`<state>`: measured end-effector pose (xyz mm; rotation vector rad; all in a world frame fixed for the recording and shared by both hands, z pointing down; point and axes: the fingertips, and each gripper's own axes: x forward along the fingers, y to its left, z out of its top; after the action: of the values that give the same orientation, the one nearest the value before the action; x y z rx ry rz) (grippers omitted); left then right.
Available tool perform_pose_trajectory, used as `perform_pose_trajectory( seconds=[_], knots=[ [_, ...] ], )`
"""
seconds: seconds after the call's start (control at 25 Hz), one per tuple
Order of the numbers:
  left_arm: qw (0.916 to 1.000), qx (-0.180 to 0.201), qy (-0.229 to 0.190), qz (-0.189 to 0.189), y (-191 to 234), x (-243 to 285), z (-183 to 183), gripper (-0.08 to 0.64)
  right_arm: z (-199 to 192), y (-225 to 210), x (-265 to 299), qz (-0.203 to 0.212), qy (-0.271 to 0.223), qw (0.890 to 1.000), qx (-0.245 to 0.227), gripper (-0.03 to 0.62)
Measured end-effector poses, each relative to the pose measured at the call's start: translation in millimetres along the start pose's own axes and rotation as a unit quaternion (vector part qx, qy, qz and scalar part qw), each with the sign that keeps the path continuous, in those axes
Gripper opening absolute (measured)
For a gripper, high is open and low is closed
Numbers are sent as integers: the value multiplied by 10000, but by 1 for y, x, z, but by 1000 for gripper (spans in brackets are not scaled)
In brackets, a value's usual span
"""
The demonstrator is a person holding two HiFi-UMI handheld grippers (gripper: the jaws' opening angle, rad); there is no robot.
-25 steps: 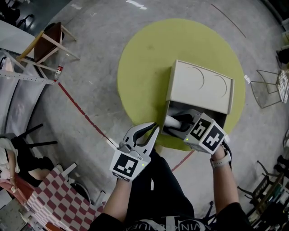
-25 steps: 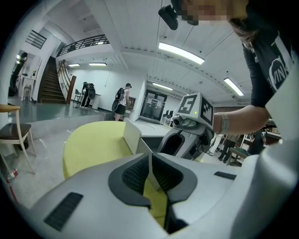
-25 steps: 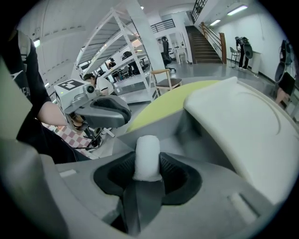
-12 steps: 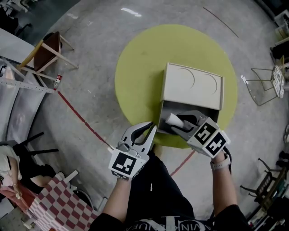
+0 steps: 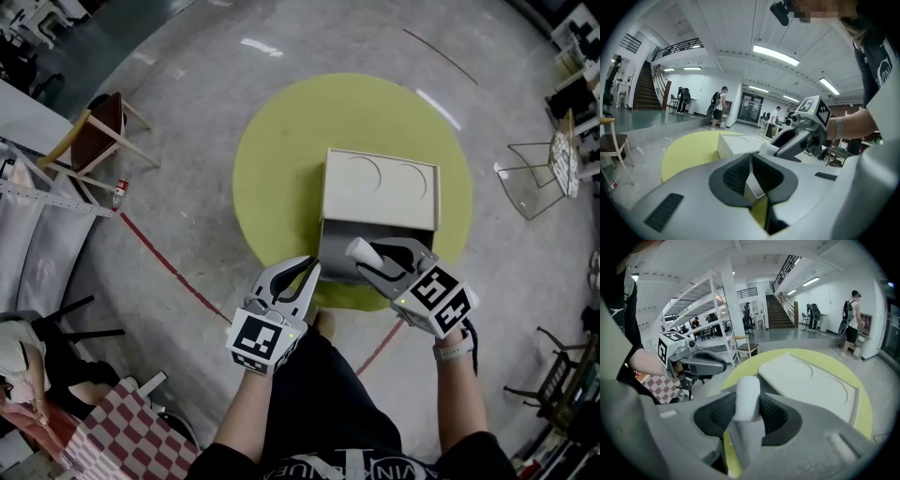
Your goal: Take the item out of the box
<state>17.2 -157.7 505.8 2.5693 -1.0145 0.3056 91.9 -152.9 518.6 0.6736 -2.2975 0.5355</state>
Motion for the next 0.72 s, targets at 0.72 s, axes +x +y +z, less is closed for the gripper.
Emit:
perform_pose_trajectory(
  seconds=[0.72],
  knots=[
    [9996,149,-210,-135,-17,2,44,20,19,-6,-69,-881,-1415,9849,474,156]
  ],
)
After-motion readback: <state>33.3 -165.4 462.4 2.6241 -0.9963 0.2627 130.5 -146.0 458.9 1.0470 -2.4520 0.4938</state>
